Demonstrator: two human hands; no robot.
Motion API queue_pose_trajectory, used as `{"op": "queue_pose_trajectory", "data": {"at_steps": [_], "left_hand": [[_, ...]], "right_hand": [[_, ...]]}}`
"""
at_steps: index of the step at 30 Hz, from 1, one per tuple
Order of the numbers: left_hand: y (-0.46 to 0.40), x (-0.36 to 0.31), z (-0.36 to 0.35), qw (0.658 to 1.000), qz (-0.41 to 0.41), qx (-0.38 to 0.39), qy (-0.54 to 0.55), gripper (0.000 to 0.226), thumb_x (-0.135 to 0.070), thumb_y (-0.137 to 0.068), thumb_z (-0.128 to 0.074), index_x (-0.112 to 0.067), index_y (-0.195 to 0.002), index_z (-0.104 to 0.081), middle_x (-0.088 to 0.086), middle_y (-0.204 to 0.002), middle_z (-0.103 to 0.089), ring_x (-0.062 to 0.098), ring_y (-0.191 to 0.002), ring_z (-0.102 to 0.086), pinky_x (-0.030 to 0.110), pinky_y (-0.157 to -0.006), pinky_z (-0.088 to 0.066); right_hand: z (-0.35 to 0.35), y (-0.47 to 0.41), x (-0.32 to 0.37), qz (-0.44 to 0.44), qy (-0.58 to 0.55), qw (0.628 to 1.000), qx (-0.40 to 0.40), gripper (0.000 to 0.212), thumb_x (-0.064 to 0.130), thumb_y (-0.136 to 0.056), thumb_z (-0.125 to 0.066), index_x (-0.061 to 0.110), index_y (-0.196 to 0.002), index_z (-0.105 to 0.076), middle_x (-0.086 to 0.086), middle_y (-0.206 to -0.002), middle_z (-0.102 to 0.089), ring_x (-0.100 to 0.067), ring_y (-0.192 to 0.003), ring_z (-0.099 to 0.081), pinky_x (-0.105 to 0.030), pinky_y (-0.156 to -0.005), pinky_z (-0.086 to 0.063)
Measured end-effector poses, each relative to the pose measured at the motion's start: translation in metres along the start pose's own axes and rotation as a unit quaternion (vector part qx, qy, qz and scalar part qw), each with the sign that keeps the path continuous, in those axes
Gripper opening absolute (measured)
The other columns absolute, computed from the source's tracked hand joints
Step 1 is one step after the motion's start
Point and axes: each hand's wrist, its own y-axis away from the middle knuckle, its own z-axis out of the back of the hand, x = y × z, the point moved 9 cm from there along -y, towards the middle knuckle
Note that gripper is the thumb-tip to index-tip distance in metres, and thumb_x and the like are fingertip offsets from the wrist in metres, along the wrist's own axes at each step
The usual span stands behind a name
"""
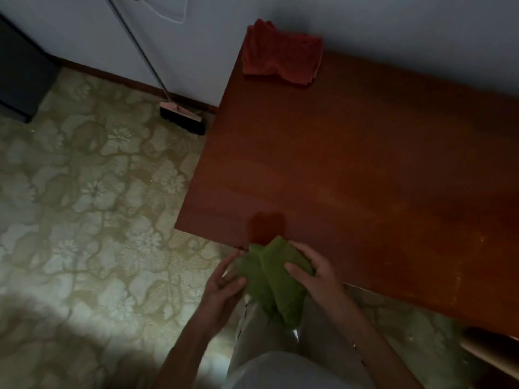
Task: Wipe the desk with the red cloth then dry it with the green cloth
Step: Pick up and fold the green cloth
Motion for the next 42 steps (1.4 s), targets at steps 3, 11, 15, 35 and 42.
{"op": "queue_pose_trajectory", "data": {"at_steps": [3, 11, 15, 35, 42], "left_hand": [[-0.001, -0.034, 0.003, 0.971, 0.012, 0.127, -0.201, 0.099, -0.007, -0.068, -0.085, -0.017, -0.152, -0.033, 0.020, -0.139, -0.052, 0.034, -0.131, -0.048, 0.051, -0.111, -0.038], [-0.019, -0.044, -0.075, 0.899, 0.071, 0.189, -0.390, 0.062, 0.006, -0.070, -0.081, -0.022, -0.121, -0.061, -0.003, -0.108, -0.073, 0.015, -0.105, -0.068, 0.029, -0.083, -0.056], [-0.022, -0.033, -0.056, 0.933, 0.096, 0.141, -0.317, 0.051, 0.002, -0.076, -0.077, -0.006, -0.123, -0.061, 0.012, -0.115, -0.071, 0.027, -0.109, -0.067, 0.035, -0.087, -0.056], [-0.007, -0.014, -0.039, 0.999, 0.033, 0.023, 0.007, 0.051, -0.008, -0.080, -0.070, -0.001, -0.130, -0.059, 0.028, -0.133, -0.057, 0.041, -0.122, -0.056, 0.046, -0.099, -0.051], [0.006, -0.009, -0.051, 0.996, 0.023, 0.088, -0.005, 0.065, -0.021, -0.072, -0.084, -0.001, -0.129, -0.059, 0.028, -0.131, -0.057, 0.041, -0.121, -0.056, 0.047, -0.096, -0.051]], "right_hand": [[-0.020, -0.004, 0.002, -0.019, 0.018, 0.996, 0.090, 0.042, 0.010, -0.088, -0.066, 0.031, -0.124, -0.058, 0.004, -0.118, -0.066, -0.013, -0.105, -0.066, -0.028, -0.082, -0.055], [-0.025, -0.027, 0.031, 0.076, 0.225, 0.970, 0.058, 0.022, 0.026, -0.088, -0.067, 0.032, -0.107, -0.059, 0.008, -0.107, -0.064, -0.006, -0.097, -0.062, -0.026, -0.082, -0.053], [-0.001, -0.021, 0.045, 0.193, 0.230, 0.952, -0.060, 0.011, 0.008, -0.088, -0.066, 0.016, -0.095, -0.069, 0.004, -0.105, -0.066, -0.002, -0.100, -0.061, -0.013, -0.088, -0.045], [-0.081, 0.074, 0.017, 0.406, 0.501, 0.760, 0.083, 0.015, 0.027, -0.091, -0.063, 0.025, -0.103, -0.071, 0.011, -0.107, -0.068, -0.008, -0.090, -0.059, -0.026, -0.084, -0.046], [0.002, 0.022, -0.023, 0.017, -0.043, 0.988, -0.149, 0.067, 0.033, -0.074, -0.078, 0.029, -0.134, -0.048, 0.012, -0.135, -0.051, -0.005, -0.116, -0.057, -0.027, -0.090, -0.054]]}}
